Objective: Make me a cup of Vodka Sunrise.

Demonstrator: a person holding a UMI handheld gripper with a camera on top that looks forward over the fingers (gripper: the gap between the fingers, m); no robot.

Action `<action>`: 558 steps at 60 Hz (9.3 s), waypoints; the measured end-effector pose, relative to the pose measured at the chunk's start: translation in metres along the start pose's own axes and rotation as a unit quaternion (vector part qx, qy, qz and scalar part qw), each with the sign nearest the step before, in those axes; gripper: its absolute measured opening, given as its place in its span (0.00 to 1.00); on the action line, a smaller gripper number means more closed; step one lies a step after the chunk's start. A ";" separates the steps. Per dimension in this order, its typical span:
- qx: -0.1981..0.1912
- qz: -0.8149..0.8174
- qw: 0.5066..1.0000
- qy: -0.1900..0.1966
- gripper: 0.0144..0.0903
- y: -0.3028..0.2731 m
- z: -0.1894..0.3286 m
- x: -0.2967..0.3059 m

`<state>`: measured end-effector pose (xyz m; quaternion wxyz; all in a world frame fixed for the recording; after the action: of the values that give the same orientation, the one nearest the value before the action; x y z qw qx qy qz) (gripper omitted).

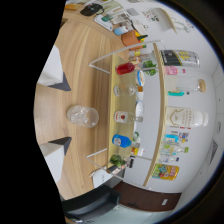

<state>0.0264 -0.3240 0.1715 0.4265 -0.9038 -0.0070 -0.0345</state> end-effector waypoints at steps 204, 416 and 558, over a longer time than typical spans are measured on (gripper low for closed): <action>0.109 0.808 0.418 -0.400 0.26 -0.113 0.074 -0.044; 0.263 0.030 0.964 -0.009 0.93 -0.288 0.017 0.191; 0.095 -0.716 0.652 0.229 0.49 -0.101 0.092 0.072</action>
<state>0.0987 -0.1903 0.1962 0.3408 -0.5364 -0.5572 -0.5344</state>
